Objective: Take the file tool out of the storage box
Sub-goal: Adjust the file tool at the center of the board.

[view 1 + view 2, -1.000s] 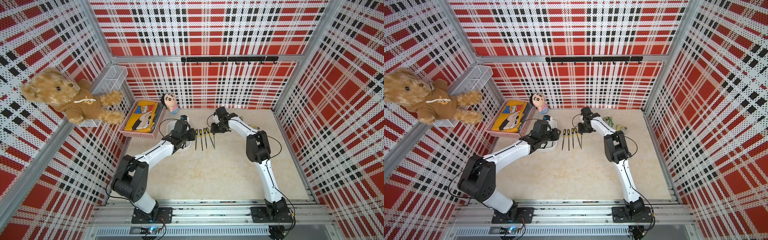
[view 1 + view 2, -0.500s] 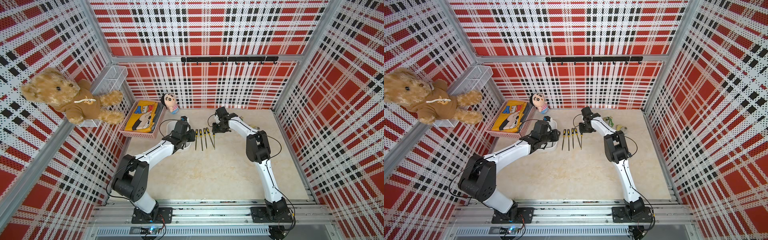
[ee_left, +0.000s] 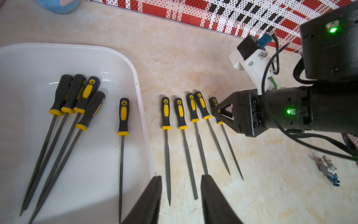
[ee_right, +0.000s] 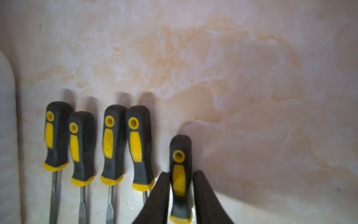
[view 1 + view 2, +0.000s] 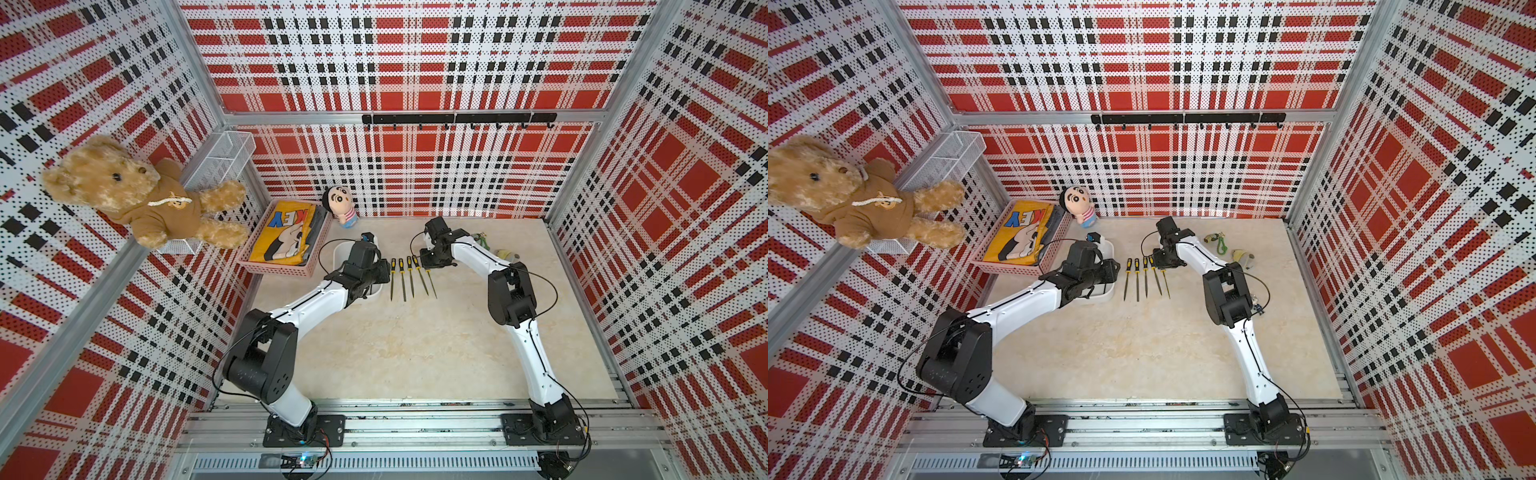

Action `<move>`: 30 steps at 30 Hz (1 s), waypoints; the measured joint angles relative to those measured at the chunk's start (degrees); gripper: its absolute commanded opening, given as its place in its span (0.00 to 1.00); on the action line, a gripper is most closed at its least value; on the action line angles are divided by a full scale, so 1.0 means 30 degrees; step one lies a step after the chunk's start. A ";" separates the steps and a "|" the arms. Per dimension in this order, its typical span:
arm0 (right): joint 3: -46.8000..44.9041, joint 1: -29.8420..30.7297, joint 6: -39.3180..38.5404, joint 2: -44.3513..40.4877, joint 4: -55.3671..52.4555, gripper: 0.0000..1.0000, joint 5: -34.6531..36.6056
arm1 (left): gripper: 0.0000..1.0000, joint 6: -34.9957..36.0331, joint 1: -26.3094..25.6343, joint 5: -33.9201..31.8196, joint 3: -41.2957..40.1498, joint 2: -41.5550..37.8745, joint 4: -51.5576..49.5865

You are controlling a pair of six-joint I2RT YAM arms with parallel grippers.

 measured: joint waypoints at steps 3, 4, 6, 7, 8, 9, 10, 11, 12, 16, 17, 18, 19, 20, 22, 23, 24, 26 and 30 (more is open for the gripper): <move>0.0000 0.0000 0.0087 0.0000 0.0087 0.18 0.0080 | 0.41 0.0029 0.0000 -0.0051 0.0000 0.0000 -0.0007; 0.0000 0.0000 0.0153 0.0000 0.0138 0.16 0.0102 | 0.41 0.0044 0.0000 -0.0073 0.0000 0.0000 -0.0015; 0.0000 0.0000 0.0291 0.0007 0.0197 0.15 0.0160 | 0.41 0.0051 0.0000 -0.0080 0.0000 0.0000 -0.0036; 0.0051 0.0000 0.0364 0.0044 0.0204 0.14 0.0197 | 0.41 0.0058 0.0000 -0.0087 0.0000 0.0000 -0.0051; 0.0138 0.0000 0.0415 0.0095 0.0226 0.13 0.0211 | 0.41 0.0066 0.0000 -0.0095 0.0000 0.0000 -0.0058; 0.0291 0.0000 0.0517 0.0189 0.0248 0.12 0.0219 | 0.41 0.0066 0.0000 -0.0124 0.0000 0.0000 -0.0073; 0.0444 0.0000 0.0627 0.0291 0.0299 0.12 0.0219 | 0.41 0.0073 0.0000 -0.0138 0.0000 0.0000 -0.0095; 0.0568 0.0000 0.0743 0.0364 0.0342 0.12 0.0226 | 0.41 0.0073 0.0000 -0.0146 0.0000 0.0000 -0.0117; 0.0627 -0.0007 0.0882 0.0415 0.0423 0.12 0.0219 | 0.41 0.0080 0.0000 -0.0146 0.0000 0.0000 -0.0124; 0.0678 -0.0073 0.1348 0.0503 0.0692 0.14 0.0168 | 0.41 0.0095 0.0000 -0.0175 0.0007 0.0022 -0.0211; 0.0678 -0.0095 0.1392 0.0525 0.0750 0.16 0.0131 | 0.42 0.0087 0.0000 -0.0211 0.0022 0.0051 -0.0306; 0.0678 -0.0117 0.1443 0.0539 0.0831 0.20 0.0066 | 0.42 0.0073 0.0000 -0.0240 0.0066 0.0102 -0.0430; 0.0678 -0.0131 0.1457 0.0546 0.0882 0.23 0.0007 | 0.42 0.0051 0.0015 -0.0255 0.0146 0.0168 -0.0546; 0.0685 -0.0160 0.1464 0.0568 0.0925 0.27 -0.0051 | 0.42 -0.0007 0.0044 -0.0284 0.0248 0.0270 -0.0627; 0.0678 -0.0211 0.1472 0.0583 0.0991 0.41 -0.0095 | 0.42 -0.0153 0.0160 -0.0291 0.0321 0.0379 -0.0692; 0.0685 -0.0226 0.1421 0.0583 0.1093 0.48 -0.0168 | 0.42 -0.0299 0.0255 -0.0291 0.0321 0.0408 -0.0794; 0.0699 -0.0240 0.1421 0.0583 0.1151 0.53 -0.0168 | 0.42 -0.0393 0.0357 -0.0291 0.0321 0.0437 -0.0903; 0.0721 -0.0255 0.1362 0.0583 0.1362 0.60 -0.0175 | 0.42 -0.0605 0.0627 -0.0328 0.0321 0.0525 -0.1064; 0.0627 -0.0255 0.1311 0.0525 0.1683 0.66 -0.0160 | 0.41 -0.0882 0.1319 -0.0590 0.0852 0.0947 -0.1734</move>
